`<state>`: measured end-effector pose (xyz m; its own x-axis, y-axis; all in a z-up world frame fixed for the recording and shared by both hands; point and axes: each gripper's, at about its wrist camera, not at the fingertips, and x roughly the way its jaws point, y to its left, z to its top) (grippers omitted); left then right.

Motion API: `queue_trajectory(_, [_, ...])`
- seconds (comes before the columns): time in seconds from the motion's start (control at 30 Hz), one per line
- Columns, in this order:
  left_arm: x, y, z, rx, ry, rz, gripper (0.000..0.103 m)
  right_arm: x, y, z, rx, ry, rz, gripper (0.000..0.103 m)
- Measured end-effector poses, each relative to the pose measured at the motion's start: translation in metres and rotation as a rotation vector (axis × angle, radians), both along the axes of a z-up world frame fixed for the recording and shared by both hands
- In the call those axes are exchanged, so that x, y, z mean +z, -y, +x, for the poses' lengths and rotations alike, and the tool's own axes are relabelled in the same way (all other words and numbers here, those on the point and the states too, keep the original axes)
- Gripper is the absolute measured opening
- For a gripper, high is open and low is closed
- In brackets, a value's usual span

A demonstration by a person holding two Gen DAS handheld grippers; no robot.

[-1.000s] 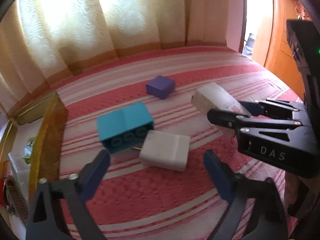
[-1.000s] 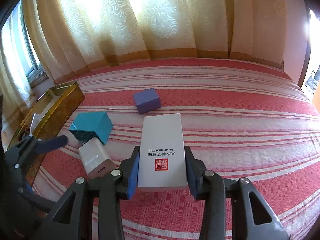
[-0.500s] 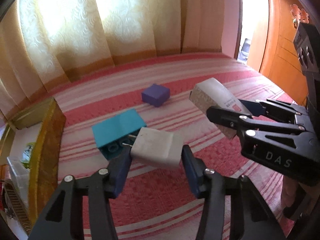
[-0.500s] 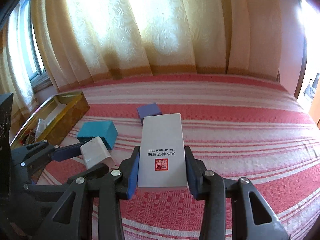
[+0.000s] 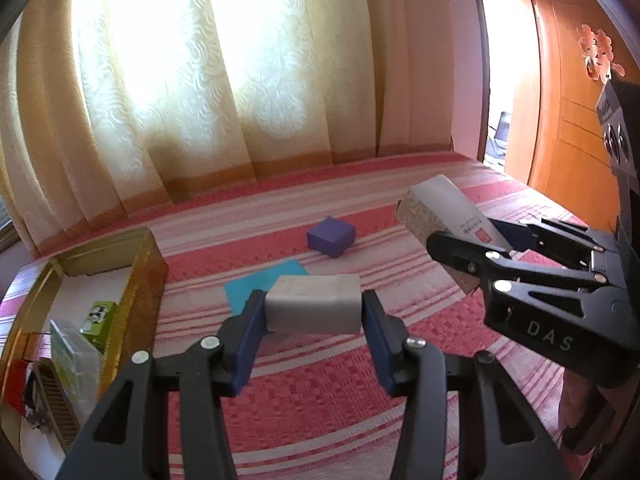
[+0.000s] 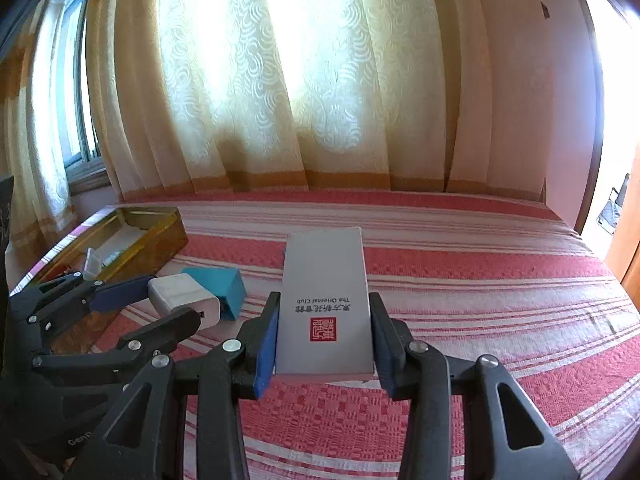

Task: Organize rigid objects
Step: 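Lift the white box and white block toward the gold tray, then carry the white box with the right gripper while the left gripper carries the white block toward the tray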

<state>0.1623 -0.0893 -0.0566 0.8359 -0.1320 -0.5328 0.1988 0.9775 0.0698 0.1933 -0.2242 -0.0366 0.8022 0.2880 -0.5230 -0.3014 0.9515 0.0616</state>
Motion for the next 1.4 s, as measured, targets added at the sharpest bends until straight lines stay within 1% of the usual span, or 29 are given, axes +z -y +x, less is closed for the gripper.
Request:
queue_trajectory(0.27, [0.007,-0.011,-0.010,0.037,0.065,-0.032,0.048,0.006,-0.005,-0.012,-0.012,0.064,-0.003,0.044])
queue_trajectory(0.5, [0.009,-0.022,-0.022,0.066,0.113,-0.045,0.048,0.008,-0.012,-0.020,-0.016,0.109,-0.028,0.044])
queue_trajectory(0.7, [0.011,-0.030,-0.029,0.085,0.139,-0.055,0.048,0.010,-0.017,-0.027,-0.011,0.142,-0.030,0.044])
queue_trajectory(1.4, [0.015,-0.048,-0.050,0.134,0.204,-0.073,0.048,0.014,-0.032,-0.042,0.019,0.185,-0.021,0.044])
